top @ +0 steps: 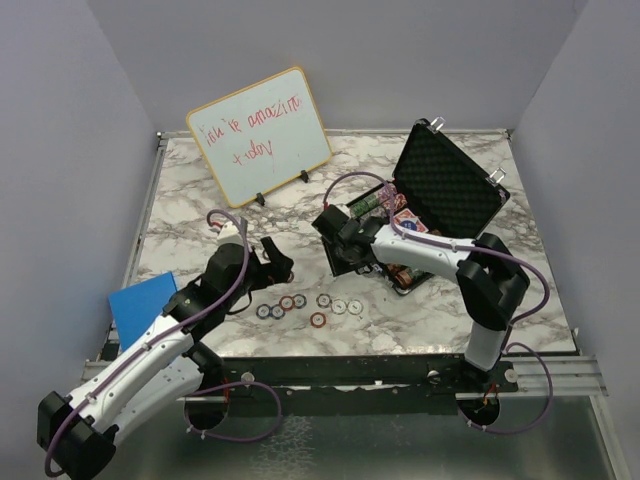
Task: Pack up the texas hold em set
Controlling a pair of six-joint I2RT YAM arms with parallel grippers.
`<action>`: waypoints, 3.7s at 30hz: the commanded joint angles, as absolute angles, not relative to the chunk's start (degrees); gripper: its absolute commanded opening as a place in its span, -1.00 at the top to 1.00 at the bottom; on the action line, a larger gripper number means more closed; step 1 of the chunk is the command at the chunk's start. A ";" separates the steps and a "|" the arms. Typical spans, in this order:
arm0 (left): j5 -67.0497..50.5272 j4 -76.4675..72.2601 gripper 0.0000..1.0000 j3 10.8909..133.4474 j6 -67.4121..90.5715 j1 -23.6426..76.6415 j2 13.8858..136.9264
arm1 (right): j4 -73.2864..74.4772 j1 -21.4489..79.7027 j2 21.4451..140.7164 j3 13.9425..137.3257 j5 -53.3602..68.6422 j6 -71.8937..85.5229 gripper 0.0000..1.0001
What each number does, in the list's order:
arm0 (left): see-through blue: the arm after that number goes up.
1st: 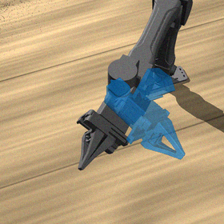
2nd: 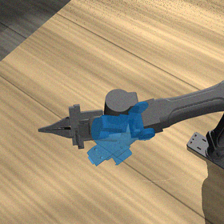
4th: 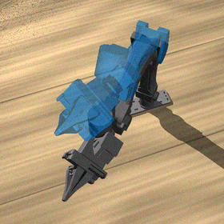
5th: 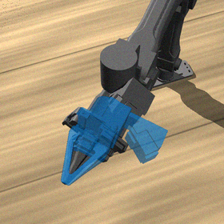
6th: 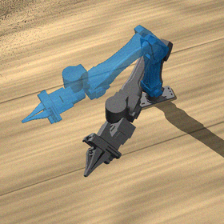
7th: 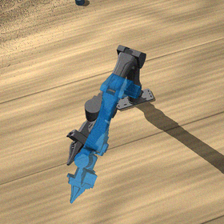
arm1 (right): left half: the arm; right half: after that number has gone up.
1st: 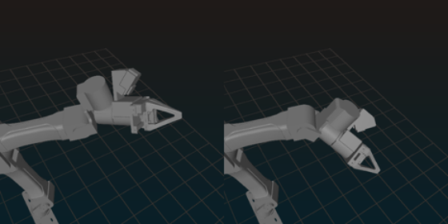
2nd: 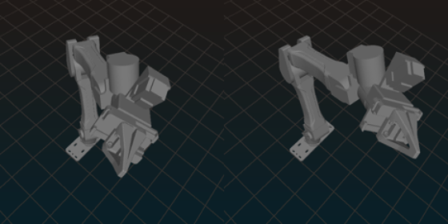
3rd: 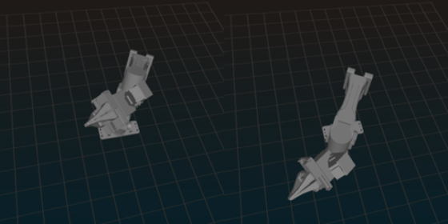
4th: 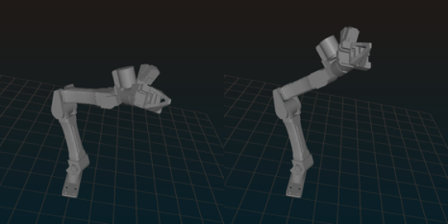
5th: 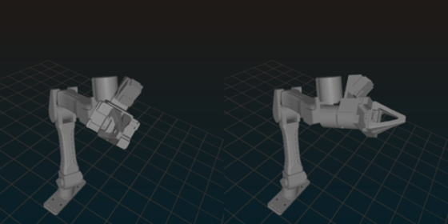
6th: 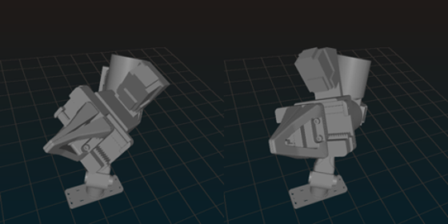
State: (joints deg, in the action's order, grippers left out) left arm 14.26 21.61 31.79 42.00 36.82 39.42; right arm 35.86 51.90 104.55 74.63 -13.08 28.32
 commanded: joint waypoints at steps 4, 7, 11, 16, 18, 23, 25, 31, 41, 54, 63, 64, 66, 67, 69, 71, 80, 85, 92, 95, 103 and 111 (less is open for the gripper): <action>6.25 13.46 -0.93 28.96 43.11 36.65 44.65 | 35.18 50.81 104.83 74.17 -10.43 25.51 -0.01; 11.06 16.10 -0.94 29.32 44.36 36.63 44.72 | 34.00 52.20 103.84 72.80 -6.94 22.15 -0.18; 17.93 19.12 -0.94 29.12 47.20 36.65 43.55 | 34.48 55.34 105.03 73.07 -4.69 19.18 -0.32; 22.82 21.68 -0.94 28.87 49.10 36.63 41.59 | 35.25 58.25 108.41 73.86 -4.13 17.66 -0.36; 23.79 22.32 -0.95 28.78 49.35 36.65 40.68 | 35.62 59.04 109.56 74.28 -3.94 17.14 -0.36; 25.25 23.34 -0.98 28.57 49.64 36.61 39.18 | 35.63 60.38 112.45 75.31 -3.95 16.70 -0.36; 25.39 23.51 -0.98 28.48 49.51 36.64 39.02 | 35.23 60.62 113.18 75.62 -4.49 17.12 -0.35; 25.40 23.73 -0.98 28.61 49.44 36.65 39.08 | 35.57 60.64 116.36 77.38 -9.16 19.75 -0.26; 23.88 23.91 -0.98 28.94 48.14 36.65 38.45 | 36.81 60.56 117.57 76.55 -7.19 22.04 0.26; 15.79 18.68 -0.98 27.24 43.70 36.65 38.76 | 34.94 58.89 105.24 76.43 -14.08 29.13 0.33; 6.72 6.20 -0.90 23.46 39.38 36.61 39.49 | 28.89 54.67 96.89 72.62 -15.91 41.20 0.33; 4.91 4.14 -0.89 23.02 38.60 36.62 40.04 | 27.48 54.14 95.76 71.77 -15.76 43.07 0.33; 2.43 -0.85 -0.86 21.92 37.88 36.64 41.06 | 24.77 53.15 93.35 70.17 -14.85 47.22 0.32; 1.31 -3.03 -0.85 21.50 37.80 36.65 41.50 | 23.46 52.79 92.34 69.46 -14.39 49.31 0.32; -0.66 -9.17 -0.83 20.74 37.64 36.65 42.28 | 20.94 52.44 90.43 68.41 -13.38 52.62 0.32; -3.09 -14.98 -0.81 19.46 37.93 36.65 42.97 | 19.44 52.29 89.37 67.77 -12.47 56.17 0.32; -6.25 -29.16 -0.54 15.73 38.32 37.07 47.76 | 13.74 52.21 85.51 62.47 -8.11 65.23 0.32; -5.00 -29.81 -0.33 15.74 38.78 37.26 48.57 | 12.80 52.04 85.23 62.15 -6.40 64.25 0.31; -5.59 -30.76 -0.04 16.33 38.77 37.53 49.77 | 11.39 51.53 84.84 61.19 -4.57 64.90 0.31; -5.67 -30.76 0.14 16.42 38.64 37.51 50.14 | 10.59 51.19 84.68 60.94 -3.70 65.34 0.31; -3.85 -31.03 0.41 16.70 40.74 37.58 51.67 | 8.57 50.91 84.96 60.57 -2.02 65.02 0.30; -0.53 -31.20 1.00 18.00 40.71 37.56 52.64 | 7.58 49.83 85.44 61.07 -0.63 61.13 0.05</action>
State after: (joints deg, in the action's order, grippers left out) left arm -2.81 -29.45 16.21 40.97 37.26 52.10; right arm 9.93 50.65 86.17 61.41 -2.96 63.86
